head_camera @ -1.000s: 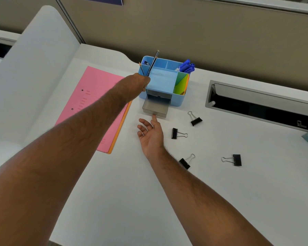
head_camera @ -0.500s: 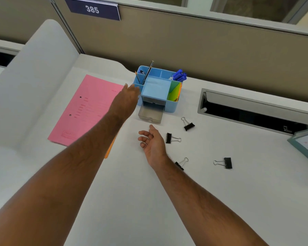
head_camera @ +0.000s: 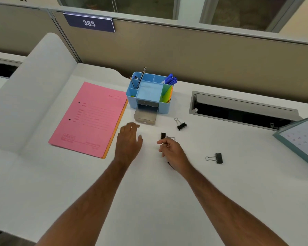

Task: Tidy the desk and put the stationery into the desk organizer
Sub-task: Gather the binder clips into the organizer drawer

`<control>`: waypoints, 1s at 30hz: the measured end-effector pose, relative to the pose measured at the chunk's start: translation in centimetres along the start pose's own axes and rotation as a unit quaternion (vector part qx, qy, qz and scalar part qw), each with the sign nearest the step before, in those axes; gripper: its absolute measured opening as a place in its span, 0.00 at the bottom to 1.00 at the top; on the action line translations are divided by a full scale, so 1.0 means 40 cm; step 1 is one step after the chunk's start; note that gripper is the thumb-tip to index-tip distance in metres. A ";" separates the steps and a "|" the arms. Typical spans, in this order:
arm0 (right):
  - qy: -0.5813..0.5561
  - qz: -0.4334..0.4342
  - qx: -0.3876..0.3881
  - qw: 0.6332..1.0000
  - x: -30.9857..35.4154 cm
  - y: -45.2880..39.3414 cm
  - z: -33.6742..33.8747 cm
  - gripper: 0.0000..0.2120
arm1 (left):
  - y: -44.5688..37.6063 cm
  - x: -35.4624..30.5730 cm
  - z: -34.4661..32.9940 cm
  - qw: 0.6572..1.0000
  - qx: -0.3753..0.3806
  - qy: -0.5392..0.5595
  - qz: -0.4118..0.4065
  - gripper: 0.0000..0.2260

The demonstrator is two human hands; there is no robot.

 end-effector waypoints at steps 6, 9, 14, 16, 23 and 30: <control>0.275 0.112 0.016 0.955 -0.025 0.066 0.213 0.14 | 0.105 -0.017 -0.073 0.997 0.072 0.002 0.018 0.17; 0.397 0.103 -0.001 0.912 -0.059 0.102 0.328 0.20 | 0.126 -0.016 -0.102 0.994 0.104 -0.009 0.022 0.21; 0.442 0.052 -0.023 0.895 -0.113 0.170 0.465 0.31 | 0.154 -0.027 -0.123 0.991 0.128 -0.032 0.024 0.25; 0.414 0.041 -0.007 0.909 -0.137 0.185 0.483 0.32 | 0.164 -0.033 -0.127 0.990 0.134 -0.041 0.024 0.25; 0.408 0.056 -0.046 0.910 -0.146 0.197 0.493 0.19 | 0.184 -0.032 -0.164 0.979 0.184 -0.081 0.021 0.30; 0.377 0.063 -0.094 0.919 -0.114 0.194 0.487 0.19 | 0.200 -0.013 -0.196 0.970 0.197 -0.144 -0.014 0.33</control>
Point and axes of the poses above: each hand's wrist, its own y-axis away from the middle knuckle, its own z-axis out of the back of the hand, x = y × z, the point moved 8 cm from there along -y, towards the middle knuckle, and after that the axes turned 8 degrees about z, right-handed, at the moved point
